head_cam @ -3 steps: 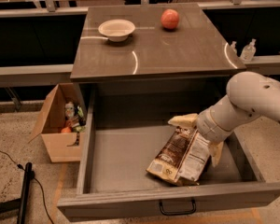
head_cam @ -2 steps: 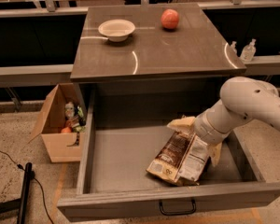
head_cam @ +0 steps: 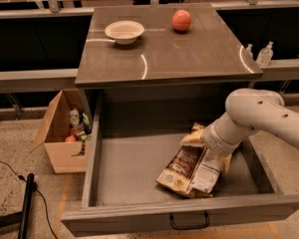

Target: Pick brown chip bag from top drawer and place on counter

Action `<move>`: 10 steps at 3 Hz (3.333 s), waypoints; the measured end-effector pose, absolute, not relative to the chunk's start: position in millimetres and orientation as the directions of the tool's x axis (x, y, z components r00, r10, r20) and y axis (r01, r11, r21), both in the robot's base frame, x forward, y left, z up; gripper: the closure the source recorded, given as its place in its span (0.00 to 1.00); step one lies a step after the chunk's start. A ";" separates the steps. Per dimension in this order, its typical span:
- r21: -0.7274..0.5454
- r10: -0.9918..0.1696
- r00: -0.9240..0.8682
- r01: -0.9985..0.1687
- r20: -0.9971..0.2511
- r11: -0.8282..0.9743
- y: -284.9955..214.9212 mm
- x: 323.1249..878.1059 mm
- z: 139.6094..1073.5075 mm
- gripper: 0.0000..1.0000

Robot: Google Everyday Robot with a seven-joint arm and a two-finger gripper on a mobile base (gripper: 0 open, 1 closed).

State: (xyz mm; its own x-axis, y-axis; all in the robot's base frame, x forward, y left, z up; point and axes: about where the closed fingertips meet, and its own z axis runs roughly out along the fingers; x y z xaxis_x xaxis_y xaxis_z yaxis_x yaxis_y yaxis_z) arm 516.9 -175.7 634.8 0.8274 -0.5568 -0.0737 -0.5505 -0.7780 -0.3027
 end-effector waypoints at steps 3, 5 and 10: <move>-0.310 -0.574 0.814 -0.571 -0.093 -0.760 -185.5 522.9 644.4 0.87; -0.353 -0.716 0.677 -0.720 -0.170 -0.597 -231.5 520.7 709.4 1.00; -0.562 -0.882 0.464 -0.754 -0.089 -0.340 -301.3 577.0 881.1 1.00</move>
Offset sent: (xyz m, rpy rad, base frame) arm 0.0053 -0.0047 0.0041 -0.0181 0.0004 0.0314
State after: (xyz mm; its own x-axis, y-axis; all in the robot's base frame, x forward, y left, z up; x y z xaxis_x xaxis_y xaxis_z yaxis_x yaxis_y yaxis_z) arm 577.0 -301.3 881.1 0.4636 -0.8815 -0.0892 -0.7542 -0.3398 -0.5619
